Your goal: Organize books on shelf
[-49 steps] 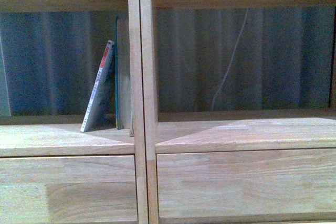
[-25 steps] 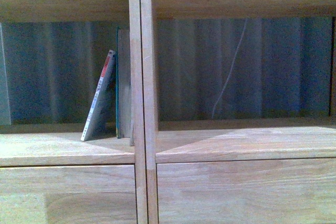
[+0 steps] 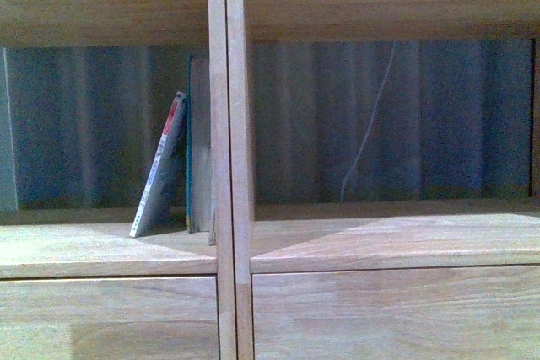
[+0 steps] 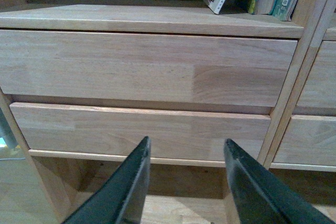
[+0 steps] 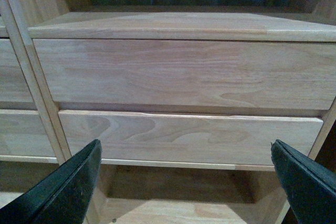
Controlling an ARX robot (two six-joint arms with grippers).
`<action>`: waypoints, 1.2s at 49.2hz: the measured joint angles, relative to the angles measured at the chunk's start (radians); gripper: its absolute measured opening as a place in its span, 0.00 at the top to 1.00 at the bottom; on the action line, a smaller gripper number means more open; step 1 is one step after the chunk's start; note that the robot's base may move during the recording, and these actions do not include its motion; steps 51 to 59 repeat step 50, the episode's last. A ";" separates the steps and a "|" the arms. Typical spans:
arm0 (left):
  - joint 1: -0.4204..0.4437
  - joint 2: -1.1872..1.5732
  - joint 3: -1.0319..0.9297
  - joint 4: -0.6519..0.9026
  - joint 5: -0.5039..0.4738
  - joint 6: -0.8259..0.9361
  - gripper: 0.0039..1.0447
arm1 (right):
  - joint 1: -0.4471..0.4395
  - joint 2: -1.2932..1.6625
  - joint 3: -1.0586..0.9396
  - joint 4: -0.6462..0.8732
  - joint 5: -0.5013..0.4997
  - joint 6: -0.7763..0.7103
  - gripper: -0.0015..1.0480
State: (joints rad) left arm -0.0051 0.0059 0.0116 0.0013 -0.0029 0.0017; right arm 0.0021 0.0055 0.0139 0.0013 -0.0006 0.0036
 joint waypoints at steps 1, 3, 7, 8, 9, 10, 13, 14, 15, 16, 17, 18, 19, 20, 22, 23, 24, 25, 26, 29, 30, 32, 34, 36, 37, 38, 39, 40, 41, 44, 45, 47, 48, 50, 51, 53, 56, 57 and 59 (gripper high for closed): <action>0.000 0.000 0.000 0.000 0.000 0.000 0.50 | 0.000 0.000 0.000 0.000 0.000 0.000 0.07; 0.000 0.000 0.000 0.000 0.000 0.000 0.45 | 0.000 0.000 0.000 0.000 0.000 0.000 0.07; 0.000 0.000 0.000 0.000 0.000 0.000 0.33 | 0.000 0.000 0.000 0.000 0.000 0.000 0.07; 0.000 0.000 0.000 0.000 0.000 0.000 0.30 | 0.000 0.000 0.000 0.000 0.000 0.000 0.07; 0.000 0.000 0.000 0.000 0.000 0.000 0.26 | 0.000 0.000 0.000 0.000 0.000 0.000 0.07; 0.000 0.000 0.000 0.000 0.000 0.000 0.23 | 0.000 0.000 0.000 0.000 0.000 0.000 0.07; 0.000 0.000 0.000 0.000 0.000 0.000 0.15 | 0.000 0.000 0.000 0.000 0.000 0.000 0.07; 0.000 0.000 0.000 0.000 0.000 0.000 0.11 | 0.000 0.000 0.000 0.000 0.000 0.000 0.07; 0.000 0.000 0.000 0.000 0.000 0.000 0.10 | 0.000 0.000 0.000 0.000 0.000 0.000 0.07; 0.000 0.000 0.000 0.000 0.000 0.001 0.06 | 0.000 0.000 0.000 0.000 0.000 0.000 0.07; 0.000 0.000 0.000 0.000 0.000 0.000 0.06 | 0.000 0.000 0.000 0.000 0.000 0.000 0.07; 0.000 0.000 0.000 0.000 0.000 0.000 0.06 | 0.000 0.000 0.000 0.000 0.000 0.000 0.07; 0.000 0.000 0.000 0.000 0.000 0.000 0.07 | 0.000 0.000 0.000 0.000 0.000 0.000 0.07; 0.000 0.000 0.000 0.000 0.000 0.000 0.07 | 0.000 0.000 0.000 0.000 0.000 0.000 0.07; 0.000 0.000 0.000 0.000 0.000 0.000 0.07 | 0.000 0.000 0.000 0.000 0.000 0.000 0.07; 0.000 0.000 0.000 0.000 0.000 0.000 0.07 | 0.000 0.000 0.000 0.000 0.000 0.000 0.07; 0.000 0.000 0.000 0.000 0.000 0.000 0.07 | 0.000 0.000 0.000 0.000 0.000 0.000 0.07; 0.000 0.000 0.000 0.000 0.000 0.000 0.07 | 0.000 0.000 0.000 0.000 0.000 0.000 0.07; 0.000 0.000 0.000 0.000 0.000 0.000 0.07 | 0.000 0.000 0.000 0.000 0.000 0.000 0.07; 0.000 0.000 0.000 0.000 0.000 0.000 0.07 | 0.000 0.000 0.000 0.000 0.000 0.000 0.07; 0.000 0.000 0.000 0.000 0.000 0.000 0.07 | 0.000 0.000 0.000 0.000 0.000 0.000 0.07; 0.000 0.000 0.000 0.000 0.000 0.000 0.07 | 0.000 0.000 0.000 0.000 0.000 0.000 0.07; 0.000 0.000 0.000 0.000 0.000 0.000 0.07 | 0.000 0.000 0.000 0.000 0.000 0.000 0.07; 0.000 0.000 0.000 0.000 0.000 0.000 0.07 | 0.000 0.000 0.000 0.000 0.000 0.000 0.07; 0.000 0.000 0.000 0.000 0.000 0.000 0.07 | 0.000 0.000 0.000 0.000 0.000 0.000 0.07; 0.000 0.000 0.000 0.000 0.000 0.000 0.07 | 0.000 0.000 0.000 0.000 0.000 0.000 0.07; 0.000 0.000 0.000 0.000 0.000 0.000 0.07 | 0.000 0.000 0.000 0.000 0.000 0.000 0.07; 0.000 0.000 0.000 0.000 0.000 0.000 0.07 | 0.000 0.000 0.000 0.000 0.000 0.000 0.07; 0.000 0.000 0.000 0.000 0.000 0.000 0.07 | 0.000 0.000 0.000 0.000 0.000 0.000 0.07; 0.000 0.000 0.000 0.000 0.000 0.000 0.07 | 0.000 0.000 0.000 0.000 0.000 0.000 0.07; 0.000 0.000 0.000 0.000 0.000 0.000 0.07 | 0.000 0.000 0.000 0.000 0.000 0.000 0.07; 0.000 0.000 0.000 0.000 0.000 0.000 0.07 | 0.000 0.000 0.000 0.000 0.000 0.000 0.07; 0.000 0.000 0.000 0.000 0.000 0.000 0.07 | 0.000 0.000 0.000 0.000 0.000 0.000 0.07; 0.000 0.000 0.000 0.000 0.000 0.000 0.07 | 0.000 0.000 0.000 0.000 0.000 0.000 0.07; 0.000 0.000 0.000 0.000 0.000 0.000 0.07 | 0.000 0.000 0.000 0.000 0.000 0.000 0.07; 0.000 0.000 0.000 0.000 0.000 0.000 0.07 | 0.000 0.000 0.000 0.000 0.000 0.000 0.07; 0.000 0.000 0.000 0.000 0.000 0.000 0.07 | 0.000 0.000 0.000 0.000 0.000 0.000 0.07; 0.000 0.000 0.000 0.000 0.000 0.000 0.07 | 0.000 0.000 0.000 0.000 0.000 0.000 0.07; 0.000 0.000 0.000 0.000 0.000 0.000 0.07 | 0.000 0.000 0.000 0.000 0.000 0.000 0.07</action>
